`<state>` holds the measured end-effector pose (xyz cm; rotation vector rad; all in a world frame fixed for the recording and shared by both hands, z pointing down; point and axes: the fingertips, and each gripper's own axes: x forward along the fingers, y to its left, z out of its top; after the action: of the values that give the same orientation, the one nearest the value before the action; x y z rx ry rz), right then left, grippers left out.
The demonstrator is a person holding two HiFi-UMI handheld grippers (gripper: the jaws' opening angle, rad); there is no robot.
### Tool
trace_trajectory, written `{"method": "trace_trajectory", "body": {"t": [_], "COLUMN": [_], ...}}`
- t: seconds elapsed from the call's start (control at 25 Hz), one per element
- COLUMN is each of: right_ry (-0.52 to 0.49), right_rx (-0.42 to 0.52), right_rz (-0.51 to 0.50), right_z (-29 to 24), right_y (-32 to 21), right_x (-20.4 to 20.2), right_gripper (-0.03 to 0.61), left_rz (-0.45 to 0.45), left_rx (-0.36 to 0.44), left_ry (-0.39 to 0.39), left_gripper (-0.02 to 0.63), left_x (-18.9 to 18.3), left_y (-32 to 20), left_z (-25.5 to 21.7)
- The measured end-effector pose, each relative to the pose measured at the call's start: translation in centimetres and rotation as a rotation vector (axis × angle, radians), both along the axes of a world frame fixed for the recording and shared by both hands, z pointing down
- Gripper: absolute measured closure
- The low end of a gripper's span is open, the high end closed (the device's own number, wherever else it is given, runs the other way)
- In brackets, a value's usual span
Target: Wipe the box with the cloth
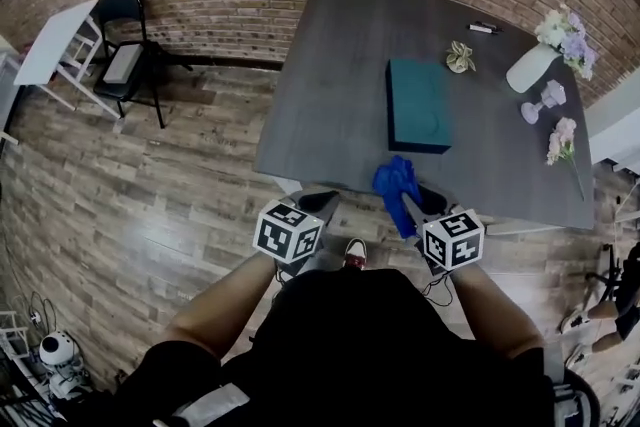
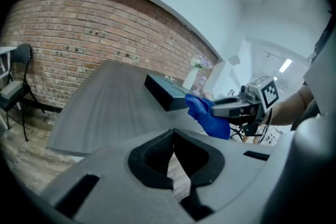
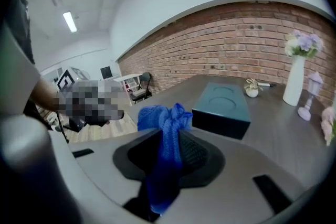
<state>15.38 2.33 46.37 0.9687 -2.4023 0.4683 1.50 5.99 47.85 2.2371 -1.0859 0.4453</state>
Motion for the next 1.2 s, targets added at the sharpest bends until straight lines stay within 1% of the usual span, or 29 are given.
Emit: {"method": "trace_trajectory", "body": {"t": [0.16,0.28,0.4,0.52,0.68,0.8,0.88,0.96,1.04,1.2], "right_ry": [0.058,0.077,0.094,0.141,0.199,0.275,0.333,0.389,0.436,0.495], "right_rx": [0.056,0.042,0.039,0.045,0.052,0.041,0.024,0.005,-0.008,-0.048], "right_rz": [-0.186,-0.24,-0.284,-0.28,-0.255,-0.226,-0.231,-0.25,-0.27,-0.323], "right_z": [0.4,0.8,1.1,1.5,1.1,1.4,2.2,3.0,3.4,4.0], "right_y": [-1.4,-2.5,-3.2,-5.5,-8.4,-10.2,-10.8,-11.3,-11.8,-13.7], "right_x": [-2.8,-4.4,-5.8,-7.1,-8.9,-9.7,-9.9,-10.2,-10.4,-10.2], "right_gripper": [0.48,0.479,0.479,0.479,0.479,0.477,0.477,0.477,0.477,0.477], "left_rz": [-0.042,-0.037,0.016,0.072,0.147,0.201,0.234,0.241,0.228,0.192], "left_rx": [-0.017,-0.06,-0.083,-0.09,-0.028,-0.002,-0.002,-0.016,-0.042,-0.065], "left_ry": [-0.003,0.014,0.015,0.026,0.04,0.053,0.051,0.046,0.05,0.096], "left_gripper": [0.607,0.607,0.606,0.607,0.607,0.607,0.606,0.607,0.607,0.607], "left_x": [-0.1,0.7,0.8,0.1,-1.1,-2.6,-3.9,-5.4,-6.6,-6.9], "left_y": [-2.7,-3.3,-3.9,-6.4,-11.4,-14.1,-15.2,-16.3,-17.2,-17.9], "left_z": [0.3,1.0,1.8,2.5,1.0,0.2,0.5,1.2,1.8,2.1]}}
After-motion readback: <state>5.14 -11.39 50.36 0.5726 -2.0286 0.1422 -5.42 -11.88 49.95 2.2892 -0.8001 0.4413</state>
